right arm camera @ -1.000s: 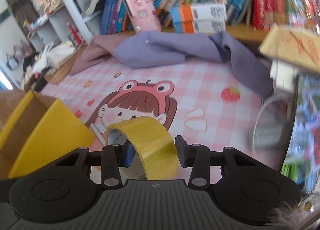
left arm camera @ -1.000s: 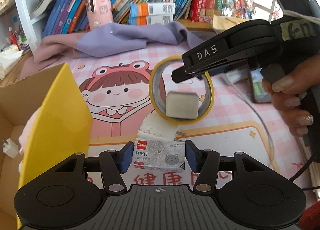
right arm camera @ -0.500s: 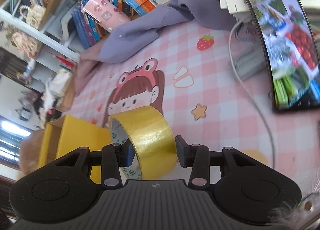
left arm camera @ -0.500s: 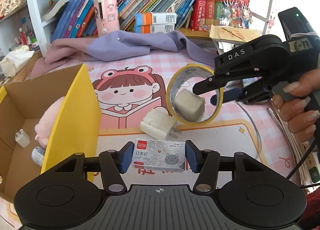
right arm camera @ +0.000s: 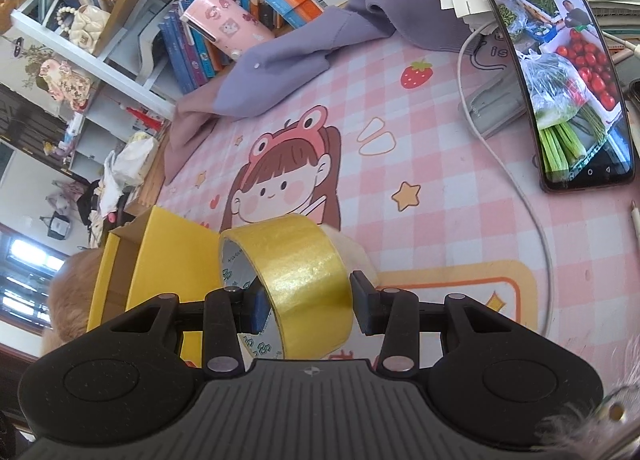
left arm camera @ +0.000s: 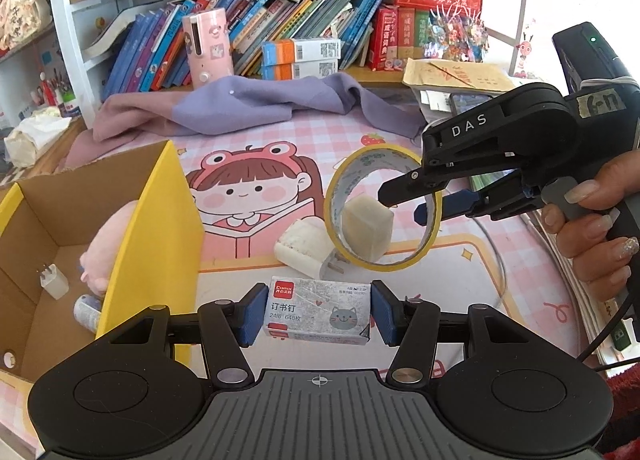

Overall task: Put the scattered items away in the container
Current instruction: 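Lift the staples box with the left gripper while the right gripper lifts the tape roll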

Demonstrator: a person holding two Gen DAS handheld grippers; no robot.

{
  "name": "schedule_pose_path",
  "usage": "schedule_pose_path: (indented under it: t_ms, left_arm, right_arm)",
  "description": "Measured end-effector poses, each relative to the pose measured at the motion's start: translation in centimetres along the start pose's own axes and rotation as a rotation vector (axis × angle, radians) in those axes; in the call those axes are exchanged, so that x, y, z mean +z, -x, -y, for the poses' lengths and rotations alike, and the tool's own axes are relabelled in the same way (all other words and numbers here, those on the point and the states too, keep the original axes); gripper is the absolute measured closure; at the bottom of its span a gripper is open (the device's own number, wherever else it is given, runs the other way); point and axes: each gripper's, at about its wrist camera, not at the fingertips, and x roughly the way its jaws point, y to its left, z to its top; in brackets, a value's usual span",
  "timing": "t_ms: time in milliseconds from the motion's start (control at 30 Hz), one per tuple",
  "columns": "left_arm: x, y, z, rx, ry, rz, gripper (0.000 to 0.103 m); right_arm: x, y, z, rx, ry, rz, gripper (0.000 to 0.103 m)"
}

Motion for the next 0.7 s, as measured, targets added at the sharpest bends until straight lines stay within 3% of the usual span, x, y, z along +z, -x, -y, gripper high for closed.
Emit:
schedule_pose_path:
  t_ms: [267,567,700]
  left_arm:
    - [-0.3,2.9,-0.5,-0.034,-0.014,0.051,0.049]
    - [-1.6,4.8,-1.5,-0.083,0.018,0.107,0.049]
    - [-2.2,5.8,-1.9,-0.104,-0.01,0.128,0.049]
  right_arm:
    - [-1.5,2.2,-1.6,0.001,0.043,0.015,0.064]
    - [-4.5,5.3,-4.5,-0.091,0.224,0.044,0.064]
    - [-6.6,6.1,-5.0,-0.105,0.199,0.048,0.064]
